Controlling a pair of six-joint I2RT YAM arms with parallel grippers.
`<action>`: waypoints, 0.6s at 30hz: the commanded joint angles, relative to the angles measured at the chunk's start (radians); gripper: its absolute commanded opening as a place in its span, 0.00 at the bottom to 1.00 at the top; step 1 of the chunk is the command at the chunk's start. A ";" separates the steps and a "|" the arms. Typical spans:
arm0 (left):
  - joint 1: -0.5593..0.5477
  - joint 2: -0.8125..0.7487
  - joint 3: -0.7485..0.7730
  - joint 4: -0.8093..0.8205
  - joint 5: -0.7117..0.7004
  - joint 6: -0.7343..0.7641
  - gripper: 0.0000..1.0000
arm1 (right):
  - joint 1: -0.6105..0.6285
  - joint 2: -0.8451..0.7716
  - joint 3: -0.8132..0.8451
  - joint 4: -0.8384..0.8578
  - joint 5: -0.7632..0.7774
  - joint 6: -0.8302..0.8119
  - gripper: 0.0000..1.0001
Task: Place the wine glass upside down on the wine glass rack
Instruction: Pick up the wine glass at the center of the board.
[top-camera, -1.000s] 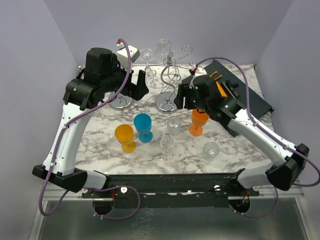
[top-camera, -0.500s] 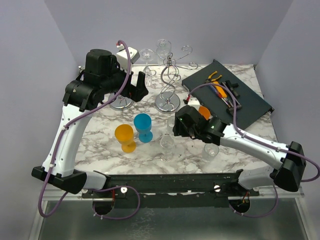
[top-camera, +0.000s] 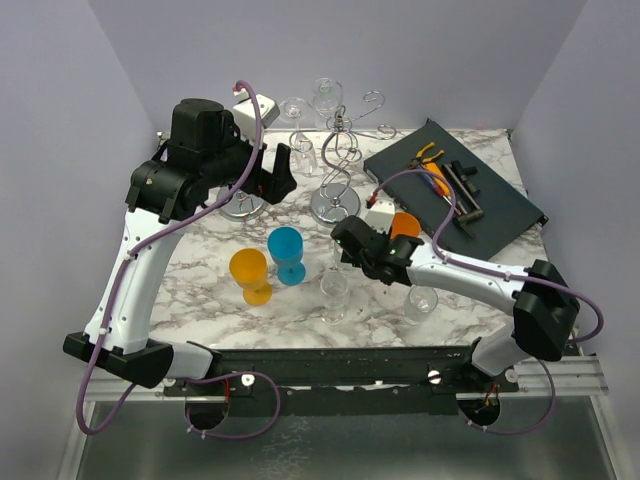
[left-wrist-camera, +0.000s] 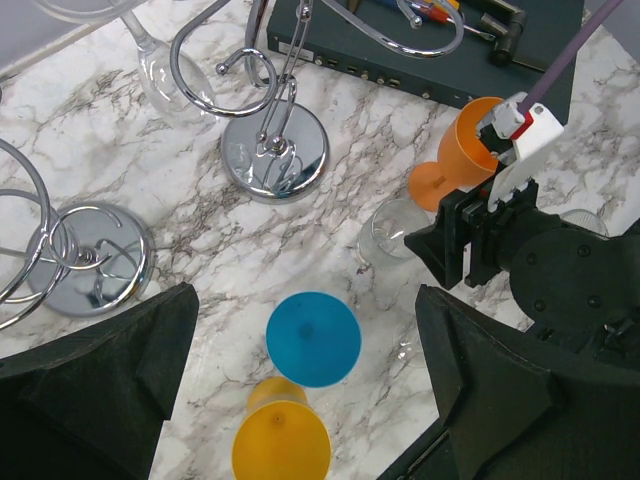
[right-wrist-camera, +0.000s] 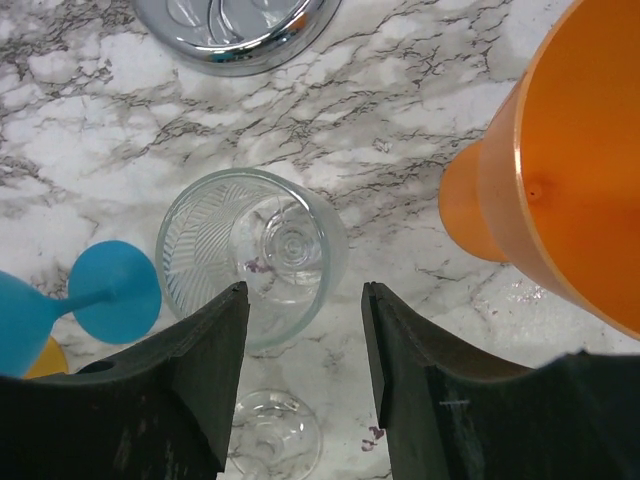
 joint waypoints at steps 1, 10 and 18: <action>-0.003 -0.018 0.010 -0.009 -0.001 -0.006 0.99 | 0.001 0.029 0.010 0.046 0.104 0.035 0.55; -0.003 -0.023 0.011 -0.018 0.005 0.000 0.99 | -0.009 0.070 -0.004 0.097 0.106 0.019 0.48; -0.003 -0.035 0.001 -0.023 0.011 0.014 0.99 | -0.009 0.100 -0.047 0.067 0.058 0.066 0.33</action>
